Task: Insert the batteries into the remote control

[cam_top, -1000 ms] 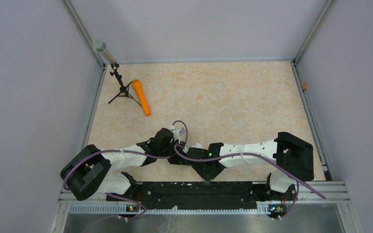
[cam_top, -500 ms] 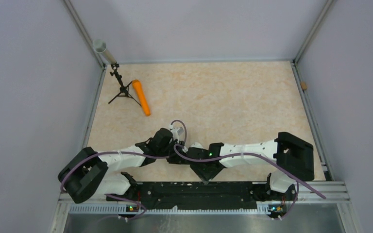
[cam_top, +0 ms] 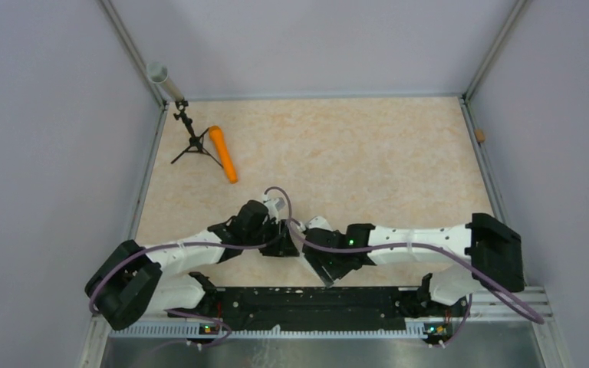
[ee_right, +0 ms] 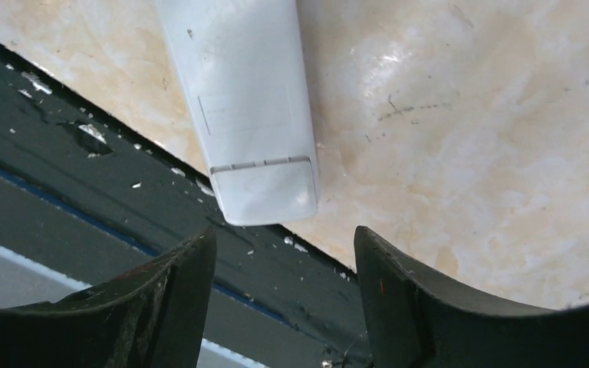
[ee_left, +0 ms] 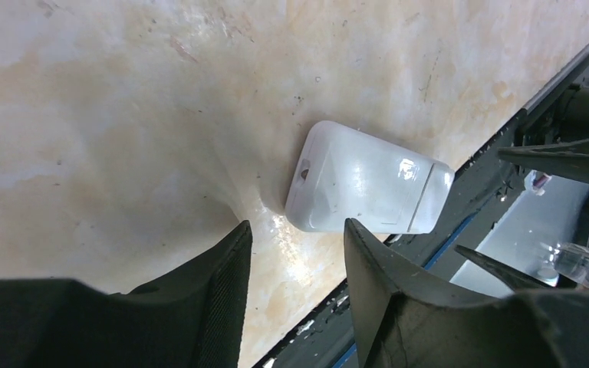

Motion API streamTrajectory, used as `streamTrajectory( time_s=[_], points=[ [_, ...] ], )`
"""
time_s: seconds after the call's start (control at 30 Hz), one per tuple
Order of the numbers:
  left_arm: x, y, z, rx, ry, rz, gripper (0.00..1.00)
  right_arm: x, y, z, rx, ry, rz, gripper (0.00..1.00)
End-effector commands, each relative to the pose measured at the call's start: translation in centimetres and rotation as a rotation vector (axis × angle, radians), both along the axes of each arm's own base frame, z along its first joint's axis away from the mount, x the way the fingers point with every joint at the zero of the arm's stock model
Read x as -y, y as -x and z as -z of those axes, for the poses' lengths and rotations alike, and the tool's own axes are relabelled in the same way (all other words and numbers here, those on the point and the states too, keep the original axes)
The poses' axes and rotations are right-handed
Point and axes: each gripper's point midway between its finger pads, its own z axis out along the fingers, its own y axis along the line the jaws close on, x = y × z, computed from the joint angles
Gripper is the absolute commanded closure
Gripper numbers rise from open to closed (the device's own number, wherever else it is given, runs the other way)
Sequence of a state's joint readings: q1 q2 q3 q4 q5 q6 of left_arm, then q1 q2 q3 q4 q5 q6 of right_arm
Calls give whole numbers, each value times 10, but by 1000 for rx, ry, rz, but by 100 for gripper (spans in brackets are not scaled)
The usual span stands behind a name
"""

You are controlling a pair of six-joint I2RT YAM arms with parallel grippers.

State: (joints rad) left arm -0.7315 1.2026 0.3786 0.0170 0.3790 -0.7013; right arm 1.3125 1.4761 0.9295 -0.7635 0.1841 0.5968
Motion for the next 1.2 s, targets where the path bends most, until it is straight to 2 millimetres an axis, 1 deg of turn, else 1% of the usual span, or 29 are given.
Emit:
streamTrajectory(
  time_s=[0.0, 0.13, 0.23, 0.4, 0.5, 0.7, 0.8, 0.97, 1.17],
  points=[
    [3, -18, -19, 82, -5, 8, 50, 2, -7, -20, 45, -105, 85, 35],
    [11, -25, -24, 85, -23, 54, 48, 6, -12, -28, 79, -182, 181, 35],
    [13, -31, -23, 93, -43, 63, 48, 8, -14, -32, 92, -252, 262, 35],
    [22, -36, -21, 84, -47, 97, 50, 10, -9, -28, 52, -345, 352, 36],
    [26, -35, -19, 62, -40, 113, 52, 9, -4, -23, 16, -389, 388, 38],
    [22, -27, -9, 26, -53, 120, 52, -1, 5, -11, -61, -460, 432, 39],
    [22, -20, -5, 0, -39, 129, 52, -6, 6, -7, -83, -495, 459, 39],
    [19, -9, 3, -28, -40, 142, 55, -8, 8, 2, -108, -515, 507, 40],
    [12, 0, 7, -36, -39, 132, 57, -13, 7, 11, -120, -505, 529, 41]
  ],
)
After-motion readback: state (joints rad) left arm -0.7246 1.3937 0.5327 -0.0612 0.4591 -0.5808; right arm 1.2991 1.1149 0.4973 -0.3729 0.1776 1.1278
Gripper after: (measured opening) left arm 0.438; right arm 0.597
